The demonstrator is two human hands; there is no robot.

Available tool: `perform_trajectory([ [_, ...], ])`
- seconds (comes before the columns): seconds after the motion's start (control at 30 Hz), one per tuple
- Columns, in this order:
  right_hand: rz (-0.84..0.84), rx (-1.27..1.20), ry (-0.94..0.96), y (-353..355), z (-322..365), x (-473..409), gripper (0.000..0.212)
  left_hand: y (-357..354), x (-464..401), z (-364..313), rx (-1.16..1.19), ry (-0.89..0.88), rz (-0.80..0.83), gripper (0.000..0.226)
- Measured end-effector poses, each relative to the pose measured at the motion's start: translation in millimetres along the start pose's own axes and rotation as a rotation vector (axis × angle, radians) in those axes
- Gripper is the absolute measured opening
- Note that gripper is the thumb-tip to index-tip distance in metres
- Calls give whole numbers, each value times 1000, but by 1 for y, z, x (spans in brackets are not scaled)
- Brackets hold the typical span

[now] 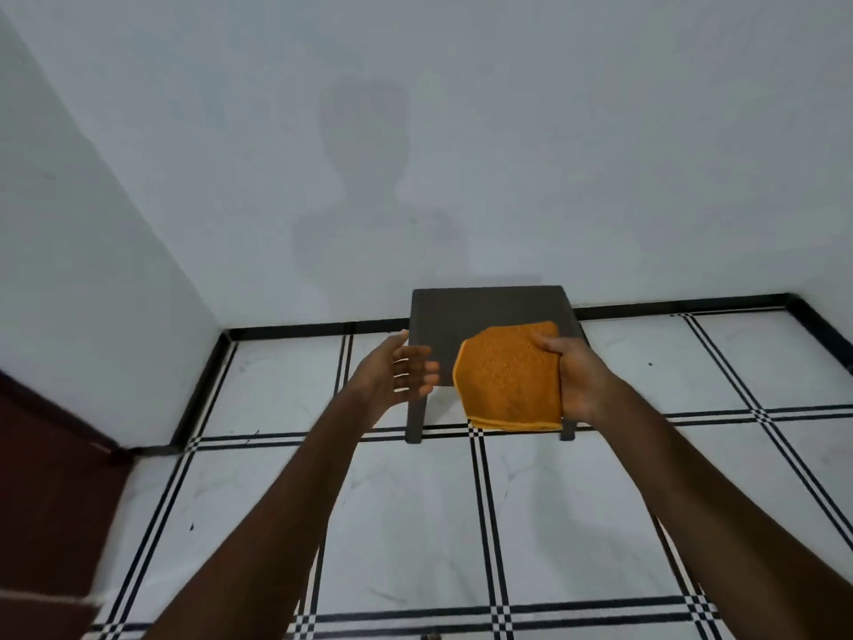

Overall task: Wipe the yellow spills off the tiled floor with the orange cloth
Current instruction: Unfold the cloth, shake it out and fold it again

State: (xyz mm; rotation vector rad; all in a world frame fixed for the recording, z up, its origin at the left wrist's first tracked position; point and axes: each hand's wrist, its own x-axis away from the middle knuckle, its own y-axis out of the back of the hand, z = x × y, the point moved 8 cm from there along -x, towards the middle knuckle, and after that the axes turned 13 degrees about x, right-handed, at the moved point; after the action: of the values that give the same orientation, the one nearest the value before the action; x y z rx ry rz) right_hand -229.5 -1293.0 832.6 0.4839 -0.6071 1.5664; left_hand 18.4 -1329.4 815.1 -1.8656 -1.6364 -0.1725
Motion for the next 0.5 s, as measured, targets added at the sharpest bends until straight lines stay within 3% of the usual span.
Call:
perform_trajectory([
  [0.27,-59,22,-168,64,18,-210,62,-9,-212,1,-57,144,-108,52],
  [0.5,2,101,-312,88,18,-419,69,23,-399,43,-68,241,-269,49],
])
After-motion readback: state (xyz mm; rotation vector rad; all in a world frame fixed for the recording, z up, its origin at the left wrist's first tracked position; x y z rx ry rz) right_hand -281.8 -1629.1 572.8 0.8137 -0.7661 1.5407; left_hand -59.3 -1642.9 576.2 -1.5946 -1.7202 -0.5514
